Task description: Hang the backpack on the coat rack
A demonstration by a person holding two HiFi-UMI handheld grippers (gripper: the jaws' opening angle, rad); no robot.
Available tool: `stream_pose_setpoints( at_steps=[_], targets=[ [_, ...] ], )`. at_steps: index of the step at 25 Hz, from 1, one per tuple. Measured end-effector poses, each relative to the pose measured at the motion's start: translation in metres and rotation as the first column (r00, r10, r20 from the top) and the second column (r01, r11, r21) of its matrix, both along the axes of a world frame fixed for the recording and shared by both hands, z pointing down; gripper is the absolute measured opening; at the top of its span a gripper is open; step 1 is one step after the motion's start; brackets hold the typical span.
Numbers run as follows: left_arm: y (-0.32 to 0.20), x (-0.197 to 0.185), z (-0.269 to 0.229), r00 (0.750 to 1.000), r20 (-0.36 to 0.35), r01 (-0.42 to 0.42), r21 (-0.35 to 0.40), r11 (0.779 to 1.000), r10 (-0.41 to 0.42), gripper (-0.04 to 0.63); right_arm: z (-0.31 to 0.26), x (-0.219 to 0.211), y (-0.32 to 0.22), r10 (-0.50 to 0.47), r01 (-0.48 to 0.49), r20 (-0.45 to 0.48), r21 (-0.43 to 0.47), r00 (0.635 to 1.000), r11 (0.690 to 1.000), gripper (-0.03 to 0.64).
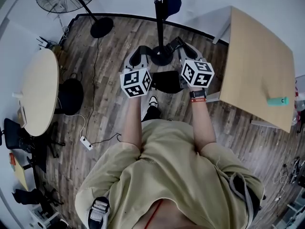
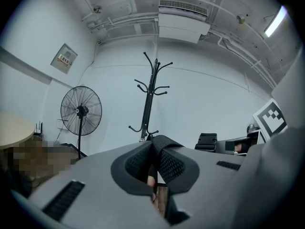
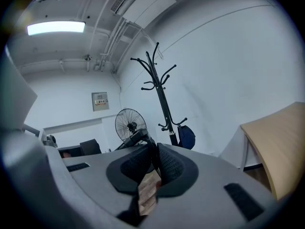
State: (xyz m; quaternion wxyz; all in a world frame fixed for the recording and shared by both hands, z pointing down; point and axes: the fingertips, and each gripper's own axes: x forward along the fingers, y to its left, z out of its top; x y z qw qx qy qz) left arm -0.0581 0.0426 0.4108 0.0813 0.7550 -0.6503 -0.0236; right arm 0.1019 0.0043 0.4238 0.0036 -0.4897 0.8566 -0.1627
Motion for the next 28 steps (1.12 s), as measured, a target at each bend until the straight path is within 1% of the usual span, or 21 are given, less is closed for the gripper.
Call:
stream_pose_setpoints(
  at_steps=[3,7,12,15,20,23,26,28],
  targets=[
    [-0.035,-0.018,-0.006,1.000,-0.014,0.008,0.008,1.000,-0.008,0.025,-0.007,-0.018,-0.029,-0.010,0.010,-0.019,0.005,1.000,1.000,0.049],
    [-0.081,-0.032,-0.017,1.000,-0.015,-0.008,0.024,1.000,0.008,0.025,-0.007,-0.034,-0.070,-0.005,0.005,-0.028,-0.004,1.000,1.000,0.049],
    [-0.130,-0.060,-0.008,1.000,-0.024,-0.011,-0.003,1.000,0.011,0.025,-0.002,-0.063,-0.110,-0.005,0.004,-0.033,-0.026,0.999,1.000,0.049],
    [-0.154,-0.069,-0.006,1.000,-0.014,-0.014,-0.006,1.000,0.014,0.025,0.001,-0.075,-0.133,-0.004,0.003,-0.030,-0.034,1.000,0.999,0.049],
    [-0.195,-0.090,-0.015,1.000,0.005,-0.029,0.018,0.999,0.029,0.025,0.002,-0.098,-0.172,-0.001,0.000,-0.015,-0.032,1.000,0.999,0.049],
    [-0.218,-0.099,-0.015,0.998,0.004,-0.056,0.017,0.998,0.056,0.025,-0.002,-0.109,-0.196,0.022,-0.022,-0.008,-0.025,1.000,0.999,0.051],
    [-0.237,-0.100,-0.018,0.996,0.002,-0.092,0.021,0.996,0.092,0.025,-0.006,-0.115,-0.214,0.050,-0.050,-0.001,-0.022,0.999,0.998,0.049],
    [-0.251,-0.101,-0.020,0.995,-0.003,-0.096,0.022,0.995,0.096,0.025,-0.008,-0.117,-0.227,0.054,-0.054,-0.001,-0.024,0.999,0.998,0.051]
  ],
)
